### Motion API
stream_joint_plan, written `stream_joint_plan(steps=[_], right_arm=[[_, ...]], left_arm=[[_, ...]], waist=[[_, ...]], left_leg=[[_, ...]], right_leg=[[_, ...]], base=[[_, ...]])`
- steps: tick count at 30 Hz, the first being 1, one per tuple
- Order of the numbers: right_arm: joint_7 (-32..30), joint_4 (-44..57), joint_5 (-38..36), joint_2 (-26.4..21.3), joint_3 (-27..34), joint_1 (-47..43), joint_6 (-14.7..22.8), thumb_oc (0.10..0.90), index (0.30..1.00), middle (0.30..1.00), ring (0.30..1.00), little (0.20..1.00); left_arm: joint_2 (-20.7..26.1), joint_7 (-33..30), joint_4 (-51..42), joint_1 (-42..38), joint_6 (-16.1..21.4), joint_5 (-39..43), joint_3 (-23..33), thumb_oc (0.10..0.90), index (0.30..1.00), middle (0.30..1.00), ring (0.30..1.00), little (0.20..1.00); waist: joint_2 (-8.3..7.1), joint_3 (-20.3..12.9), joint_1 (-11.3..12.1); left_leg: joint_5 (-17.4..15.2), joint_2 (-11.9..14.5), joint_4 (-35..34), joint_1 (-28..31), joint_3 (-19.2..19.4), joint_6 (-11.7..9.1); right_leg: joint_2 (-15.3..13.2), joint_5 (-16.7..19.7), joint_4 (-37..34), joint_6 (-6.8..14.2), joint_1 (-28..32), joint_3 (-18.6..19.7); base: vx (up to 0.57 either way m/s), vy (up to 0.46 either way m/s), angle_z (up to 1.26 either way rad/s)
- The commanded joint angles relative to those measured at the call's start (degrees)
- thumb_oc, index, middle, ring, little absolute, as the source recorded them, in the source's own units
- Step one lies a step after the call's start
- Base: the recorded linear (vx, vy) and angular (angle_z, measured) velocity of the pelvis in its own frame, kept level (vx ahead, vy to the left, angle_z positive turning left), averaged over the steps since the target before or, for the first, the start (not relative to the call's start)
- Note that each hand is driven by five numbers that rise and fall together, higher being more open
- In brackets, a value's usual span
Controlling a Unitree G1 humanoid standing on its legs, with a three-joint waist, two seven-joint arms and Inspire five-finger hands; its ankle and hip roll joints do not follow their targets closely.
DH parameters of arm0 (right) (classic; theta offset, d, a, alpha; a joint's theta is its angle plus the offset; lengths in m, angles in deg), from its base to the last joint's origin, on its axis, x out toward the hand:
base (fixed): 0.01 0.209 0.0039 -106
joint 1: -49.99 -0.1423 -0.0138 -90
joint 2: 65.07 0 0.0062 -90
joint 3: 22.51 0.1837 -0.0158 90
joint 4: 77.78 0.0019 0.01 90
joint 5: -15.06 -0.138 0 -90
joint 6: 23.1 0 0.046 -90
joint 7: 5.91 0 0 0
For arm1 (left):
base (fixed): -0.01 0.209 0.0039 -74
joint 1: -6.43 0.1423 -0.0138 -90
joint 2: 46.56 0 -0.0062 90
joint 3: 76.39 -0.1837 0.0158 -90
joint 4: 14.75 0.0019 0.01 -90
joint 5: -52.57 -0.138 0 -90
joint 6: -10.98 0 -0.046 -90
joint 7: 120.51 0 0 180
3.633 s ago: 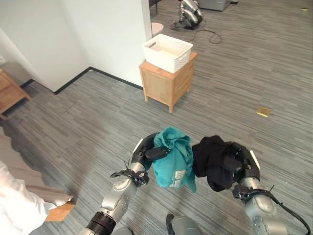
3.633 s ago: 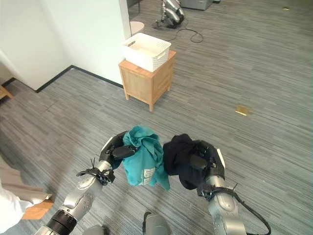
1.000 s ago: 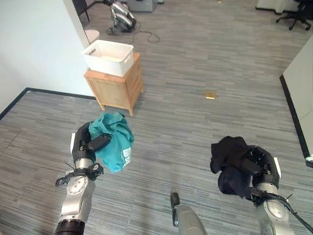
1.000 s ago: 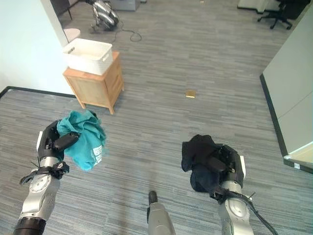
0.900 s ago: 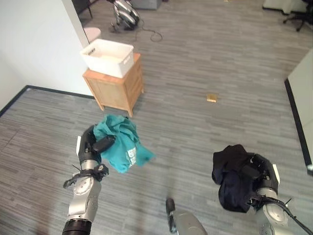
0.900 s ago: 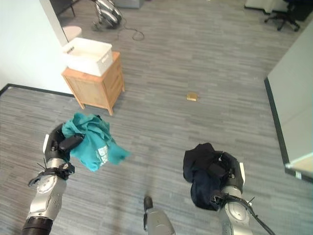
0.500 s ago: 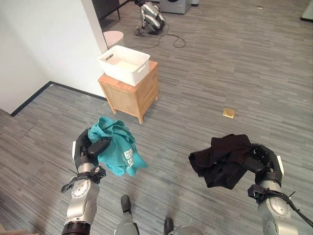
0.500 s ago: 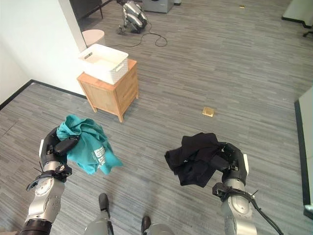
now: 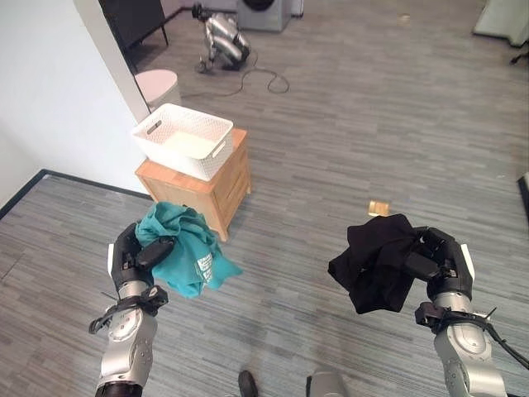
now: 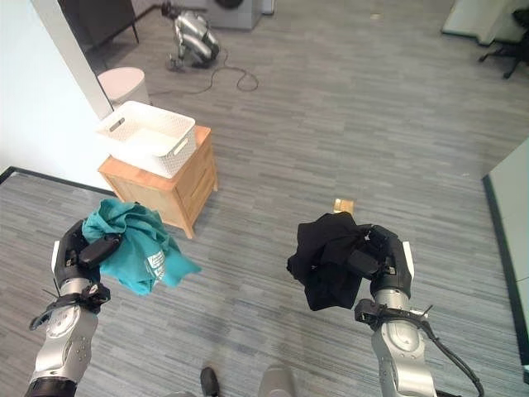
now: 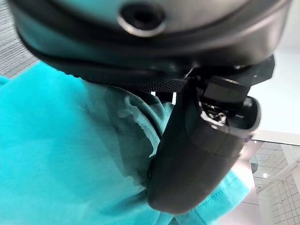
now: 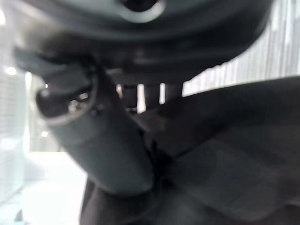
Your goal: Pick up bed clothes into laundry basket.
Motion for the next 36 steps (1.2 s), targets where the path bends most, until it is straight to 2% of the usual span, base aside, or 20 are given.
stream_joint_plan(steps=[1,3,4,5,6,8,9,10,11,12,13,15,16,18,19,21,23,27,31,36], right_arm=[[0.75,4.3,-0.49,-4.7,6.58,-5.96,6.52,0.4,0.3,0.3,0.3,0.3],[1.05,4.38,-0.51,-5.13,7.22,-5.56,6.66,0.4,0.3,0.3,0.3,0.3],[1.57,4.69,-0.79,-5.81,8.44,-4.6,6.67,0.4,0.3,0.3,0.3,0.3],[1.6,4.72,-0.83,-5.82,8.54,-4.51,6.66,0.4,0.3,0.3,0.3,0.3],[1.54,5.61,-1.44,-5.91,9.55,-4.45,7.5,0.4,0.3,0.3,0.3,0.3],[1.32,6.04,-1.38,-6.07,10.01,-4.62,8.14,0.4,0.3,0.3,0.3,0.3],[0.79,6.58,-0.8,-6.45,10.21,-4.75,8.47,0.4,0.3,0.3,0.3,0.3],[1.45,8.31,-2.1,-6.57,10.73,-4.7,8.51,0.4,0.3,0.3,0.3,0.3],[2.08,9.95,-3.59,-6.39,10.78,-4.88,9.23,0.4,0.3,0.3,0.3,0.3],[2.09,9.97,-3.6,-6.35,10.78,-4.87,9.21,0.4,0.3,0.3,0.3,0.3],[2.25,11.58,-5.56,-6.59,11.36,-5.78,10.24,0.4,0.3,0.3,0.3,0.3],[2.32,11.95,-6.54,-6.73,11.98,-5.91,10.83,0.4,0.3,0.3,0.3,0.3],[1.46,11.99,-7.01,-7.27,12.64,-6.01,11.01,0.4,0.3,0.3,0.3,0.3],[1.22,11.84,-7.74,-7.47,13.12,-5.85,11.13,0.4,0.3,0.3,0.3,0.3],[0.78,12.06,-7.69,-8.56,13.42,-6.08,11.23,0.4,0.3,0.3,0.3,0.3],[0.74,12.07,-7.56,-9.05,13.13,-6.23,11.1,0.4,0.3,0.3,0.3,0.3],[1.04,12.17,-7.27,-9.53,12.07,-6.76,10.8,0.4,0.3,0.3,0.3,0.3],[1.79,11.98,-7.36,-10.28,9.44,-8.63,10.48,0.4,0.3,0.3,0.3,0.3],[2.96,11.89,-7.49,-11.15,5.84,-11.01,9.93,0.4,0.3,0.3,0.3,0.3],[3.27,11.48,-5.35,-11.38,4.29,-12.01,8.71,0.4,0.3,0.3,0.3,0.3]], left_arm=[[5.25,2.51,-4.9,-5.45,6.34,-1.39,1.98,0.4,0.3,0.3,0.3,0.3],[5.25,2.8,-4.59,-5.94,6.31,-1.6,1.51,0.4,0.3,0.3,0.3,0.3],[4.85,3.82,-4.33,-6.74,6.33,-1.3,0.35,0.4,0.3,0.3,0.3,0.3],[4.84,3.84,-4.28,-6.76,6.36,-1.28,0.26,0.4,0.3,0.3,0.3,0.3],[4.22,4.39,-3.91,-7.3,6.43,-1.71,-0.33,0.4,0.3,0.3,0.3,0.3],[4.02,4.04,-4.08,-7.35,6.71,-2.03,-0.34,0.4,0.3,0.3,0.3,0.3],[4.12,3.61,-4.42,-7.15,6.78,-2.39,-0.13,0.4,0.3,0.3,0.3,0.3],[3.74,4.09,-5.18,-6.59,6.62,-2.78,0.16,0.4,0.3,0.3,0.3,0.3],[3.17,4.18,-5.03,-6.02,6.97,-2.18,0.35,0.4,0.3,0.3,0.3,0.3],[3.21,4.19,-5.03,-6.0,6.97,-2.17,0.36,0.4,0.3,0.3,0.3,0.3],[2.16,4.29,-5.19,-5.98,7.8,-0.23,0.68,0.4,0.3,0.3,0.3,0.3],[1.87,4.18,-5.52,-6.09,8.19,0.29,0.88,0.4,0.3,0.3,0.3,0.3],[1.71,3.92,-6.02,-5.67,8.52,1.17,1.17,0.4,0.3,0.3,0.3,0.3],[1.69,4.06,-6.25,-5.47,8.33,1.41,1.23,0.4,0.3,0.3,0.3,0.3],[2.04,3.91,-5.73,-5.53,8.23,1.42,1.37,0.4,0.3,0.3,0.3,0.3],[2.11,3.74,-5.33,-5.59,8.34,1.49,1.35,0.4,0.3,0.3,0.3,0.3],[2.31,3.07,-4.8,-5.22,8.42,1.24,1.67,0.4,0.3,0.3,0.3,0.3],[3.05,2.2,-5.83,-4.07,8.67,0.17,2.88,0.4,0.3,0.3,0.3,0.3],[5.28,1.76,-6.92,-4.43,9.49,-0.35,3.93,0.4,0.3,0.3,0.3,0.3],[7.41,1.24,-7.3,-7.36,10.04,-0.63,3.24,0.4,0.3,0.3,0.3,0.3]], waist=[[-2.31,-2.39,-1.97],[-2.31,-2.23,-2.74],[-2.82,-2.51,-4.73],[-2.67,-2.41,-4.78],[-3.22,-2.89,-5.54],[-3.1,-3.01,-5.6],[-3.01,-3.09,-5.51],[-3.14,-3.34,-5.63],[-3.22,-3.2,-6.25],[-3.09,-3.29,-6.26],[-4.0,-2.92,-5.26],[-4.82,-2.59,-4.99],[-6.0,-2.48,-4.21],[-6.32,-2.31,-3.76],[-6.47,-2.42,-2.99],[-6.4,-2.62,-2.77],[-5.28,-2.93,-2.19],[-4.36,-3.7,-1.16],[-3.38,-5.17,0.11],[-3.46,-6.37,0.71]], left_leg=[[-3.34,1.12,0.74,3.5,1.42,-7.82],[-4.28,1.09,0.73,4.49,0.66,-8.08],[-5.63,0.14,0.11,6.35,-1.24,-8.69],[-5.57,0.28,0.07,6.46,-1.37,-8.69],[-6.98,-0.26,0.11,7.61,-1.87,-9.2],[-7.87,-0.21,0.17,8.73,-1.87,-9.43],[-8.47,-0.09,0.6,9.67,-1.6,-9.89],[-7.9,0.77,4.89,9.59,-1.72,-11.04],[-5.96,2.32,9.48,8.76,-1.42,-12.41],[-6.28,2.44,9.64,8.73,-1.51,-12.46],[-0.51,3.95,22.0,3.6,-1.0,-14.8],[1.01,4.44,28.52,0.3,-1.69,-15.48],[2.39,6.04,31.67,-3.01,0.83,-15.9],[1.81,7.18,30.83,-5.44,2.62,-15.57],[0.32,8.53,24.99,-8.41,4.57,-14.61],[0.48,8.09,21.21,-8.68,5.12,-14.34],[4.41,10.3,10.45,-10.06,5.49,-14.92],[9.89,13.5,0.59,-9.46,2.82,-16.8],[12.28,15.28,-0.83,-8.51,2.84,-18.65],[8.13,12.26,3.01,-9.38,4.26,-16.48]], right_leg=[[4.14,16.21,-16.0,2.93,2.44,3.88],[5.3,15.72,-18.97,3.06,2.24,5.2],[8.18,15.32,-26.54,3.31,1.91,9.8],[8.22,15.73,-27.3,3.31,2.4,9.6],[8.01,17.6,-33.56,3.99,2.27,10.67],[7.05,19.9,-37.0,4.63,1.84,7.81],[6.12,20.76,-38.3,4.74,1.42,3.9],[5.59,20.6,-37.0,3.96,3.24,1.43],[6.85,20.2,-36.99,2.67,4.69,3.24],[6.95,19.96,-37.14,2.72,4.81,3.23],[6.48,19.05,-37.47,0.9,7.87,2.26],[6.5,18.86,-38.55,-0.42,9.54,2.11],[6.14,17.77,-40.28,-1.62,12.65,1.43],[5.85,17.61,-41.72,-1.79,14.62,1.06],[5.39,16.77,-42.46,-1.58,16.55,0.71],[5.19,16.15,-42.56,-1.33,16.93,0.78],[5.2,14.05,-42.59,-0.85,18.56,0.81],[4.21,11.68,-41.99,0.18,21.15,1.84],[2.66,9.61,-42.45,1.21,24.89,3.19],[-1.95,9.67,-39.31,3.5,26.01,2.74]], base=[[0.34,-0.087,0.53],[0.31,-0.086,0.66],[0.26,-0.071,0.78],[0.5,-0.185,0.74],[0.37,-0.166,0.47],[0.3,-0.137,0.26],[0.3,-0.213,0.1],[0.37,-0.324,0.16],[0.28,-0.264,0.26],[0.26,-0.252,0.37],[0.26,-0.247,0.18],[0.23,-0.266,-0.12],[0.23,-0.211,-0.03],[0.26,-0.131,0.17],[0.25,-0.009,0.16],[0.25,0.032,0.05],[0.31,0.122,-0.18],[0.3,0.118,-0.13],[0.39,0.225,-0.5],[0.27,0.267,-0.22]])
